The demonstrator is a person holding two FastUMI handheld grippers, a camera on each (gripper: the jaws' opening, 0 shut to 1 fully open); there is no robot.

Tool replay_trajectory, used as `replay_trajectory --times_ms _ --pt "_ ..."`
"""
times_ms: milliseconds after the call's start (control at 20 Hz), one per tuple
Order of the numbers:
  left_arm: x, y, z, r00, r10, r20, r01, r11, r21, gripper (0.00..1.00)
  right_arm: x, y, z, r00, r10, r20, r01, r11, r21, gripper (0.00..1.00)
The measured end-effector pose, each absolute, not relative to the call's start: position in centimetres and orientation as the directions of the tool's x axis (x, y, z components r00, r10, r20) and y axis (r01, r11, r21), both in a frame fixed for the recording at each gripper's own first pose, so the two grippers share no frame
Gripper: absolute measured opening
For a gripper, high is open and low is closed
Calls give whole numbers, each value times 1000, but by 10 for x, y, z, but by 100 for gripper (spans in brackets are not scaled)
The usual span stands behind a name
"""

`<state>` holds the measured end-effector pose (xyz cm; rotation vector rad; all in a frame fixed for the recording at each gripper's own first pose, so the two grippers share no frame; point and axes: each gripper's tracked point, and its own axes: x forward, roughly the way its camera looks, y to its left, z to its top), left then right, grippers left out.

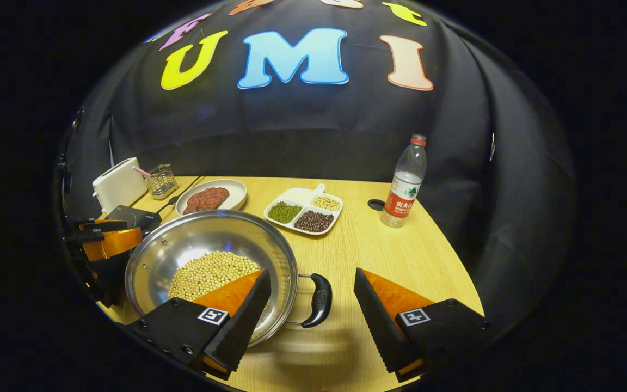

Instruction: First push the handle of the pot to place it horizontally, then grasp the pot with both hands and set it on the induction cooktop.

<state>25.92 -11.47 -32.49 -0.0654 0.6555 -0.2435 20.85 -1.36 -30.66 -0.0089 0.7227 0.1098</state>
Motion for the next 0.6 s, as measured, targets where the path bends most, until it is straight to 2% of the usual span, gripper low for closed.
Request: replay_trajectory --times_ms 400,450,600 --pt "269 -122 -359 722 -246 -647 210 968 -133 82 211 -8 -343 672 112 -732 -104 993 56 98" --pt "269 -123 -362 717 -245 -653 209 969 -133 79 211 -6 -346 665 113 -738 -108 993 54 98" --pt "268 -124 -369 703 -247 -667 208 968 -139 82 210 -3 -355 644 120 -755 -118 991 56 98"
